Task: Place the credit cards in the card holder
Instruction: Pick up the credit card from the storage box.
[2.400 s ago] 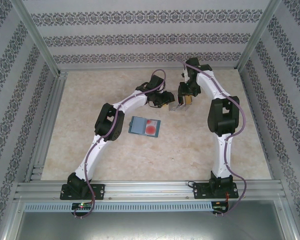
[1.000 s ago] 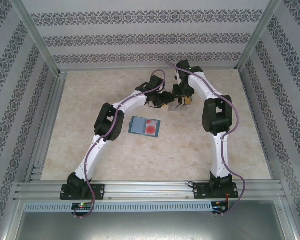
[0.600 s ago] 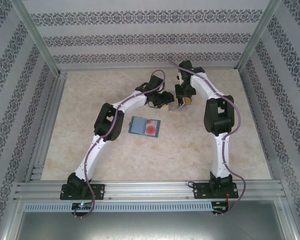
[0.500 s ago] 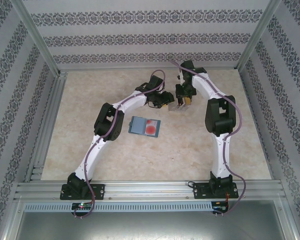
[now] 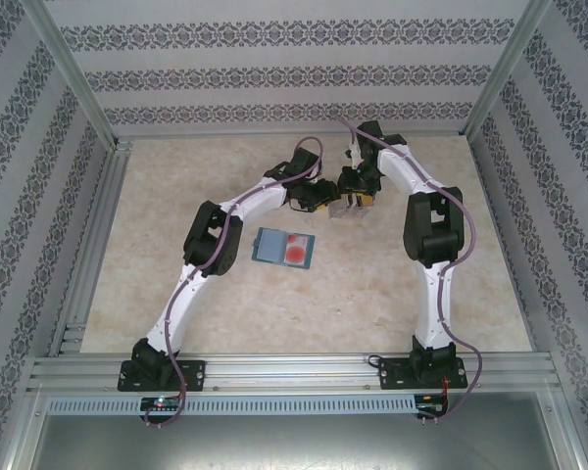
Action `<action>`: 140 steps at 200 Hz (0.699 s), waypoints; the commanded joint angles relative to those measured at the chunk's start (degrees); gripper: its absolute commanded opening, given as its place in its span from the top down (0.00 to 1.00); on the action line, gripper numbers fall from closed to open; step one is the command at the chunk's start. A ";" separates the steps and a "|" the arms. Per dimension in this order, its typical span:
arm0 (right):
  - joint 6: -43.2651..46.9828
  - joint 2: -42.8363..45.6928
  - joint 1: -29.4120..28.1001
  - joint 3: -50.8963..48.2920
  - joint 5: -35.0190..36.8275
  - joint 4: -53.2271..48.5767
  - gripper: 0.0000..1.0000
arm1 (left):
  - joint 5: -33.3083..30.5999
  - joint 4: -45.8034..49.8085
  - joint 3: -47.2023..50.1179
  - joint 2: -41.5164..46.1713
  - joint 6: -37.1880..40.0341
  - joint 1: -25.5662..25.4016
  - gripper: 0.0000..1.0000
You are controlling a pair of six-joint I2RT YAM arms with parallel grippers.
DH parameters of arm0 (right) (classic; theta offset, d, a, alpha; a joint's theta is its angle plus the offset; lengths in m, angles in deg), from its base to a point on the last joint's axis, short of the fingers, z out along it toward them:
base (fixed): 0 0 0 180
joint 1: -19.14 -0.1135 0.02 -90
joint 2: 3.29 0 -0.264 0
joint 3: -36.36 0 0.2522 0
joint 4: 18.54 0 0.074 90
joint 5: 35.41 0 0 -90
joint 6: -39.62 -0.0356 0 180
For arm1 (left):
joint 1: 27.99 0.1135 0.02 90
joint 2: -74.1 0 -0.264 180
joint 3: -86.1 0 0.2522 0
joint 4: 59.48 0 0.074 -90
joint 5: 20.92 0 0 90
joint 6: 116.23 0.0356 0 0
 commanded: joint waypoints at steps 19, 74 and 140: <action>-1.92 2.21 -1.06 -1.08 -8.86 0.03 0.62 | -1.34 5.62 2.10 -0.64 -0.35 -0.42 0.53; -2.81 4.36 -0.33 -0.70 -10.61 0.24 0.63 | -1.32 5.44 2.19 -0.64 -0.51 -0.46 0.53; -2.97 3.76 0.96 -0.61 -11.36 -0.13 0.63 | -1.18 5.20 2.19 -0.72 -0.73 -0.42 0.53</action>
